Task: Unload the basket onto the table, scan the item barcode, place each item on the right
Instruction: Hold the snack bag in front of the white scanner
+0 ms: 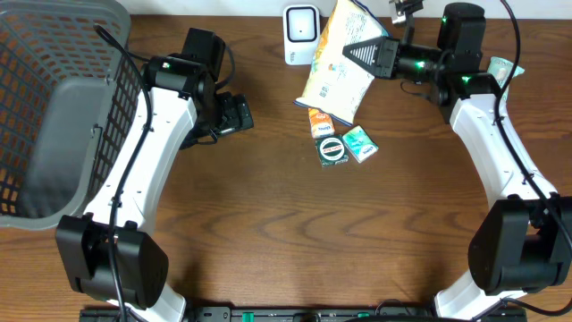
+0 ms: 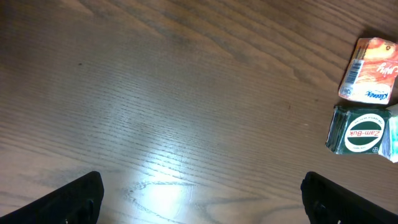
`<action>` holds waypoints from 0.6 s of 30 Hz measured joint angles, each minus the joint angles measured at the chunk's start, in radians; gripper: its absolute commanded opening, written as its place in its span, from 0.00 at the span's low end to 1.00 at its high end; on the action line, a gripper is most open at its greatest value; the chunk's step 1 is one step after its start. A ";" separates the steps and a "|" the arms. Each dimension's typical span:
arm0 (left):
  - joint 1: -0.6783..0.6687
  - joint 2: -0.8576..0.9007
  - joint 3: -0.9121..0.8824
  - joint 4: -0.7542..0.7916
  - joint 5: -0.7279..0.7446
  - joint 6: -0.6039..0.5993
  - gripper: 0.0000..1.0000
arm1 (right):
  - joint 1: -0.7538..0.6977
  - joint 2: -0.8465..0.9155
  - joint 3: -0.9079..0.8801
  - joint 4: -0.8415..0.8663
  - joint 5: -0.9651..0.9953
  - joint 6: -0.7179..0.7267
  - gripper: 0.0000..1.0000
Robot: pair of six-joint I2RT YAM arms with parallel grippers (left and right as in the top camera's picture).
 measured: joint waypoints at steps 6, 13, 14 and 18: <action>0.000 0.000 0.000 0.000 0.000 0.000 1.00 | 0.013 0.000 0.000 0.002 -0.023 0.051 0.01; 0.000 0.000 0.000 0.000 0.000 0.000 1.00 | 0.027 0.000 0.000 0.001 -0.028 0.061 0.01; 0.000 0.000 0.000 0.000 0.000 0.000 1.00 | 0.030 0.000 0.000 0.001 -0.028 0.061 0.01; 0.000 0.000 0.000 0.000 0.000 0.000 1.00 | 0.051 0.000 0.000 0.001 -0.024 0.061 0.01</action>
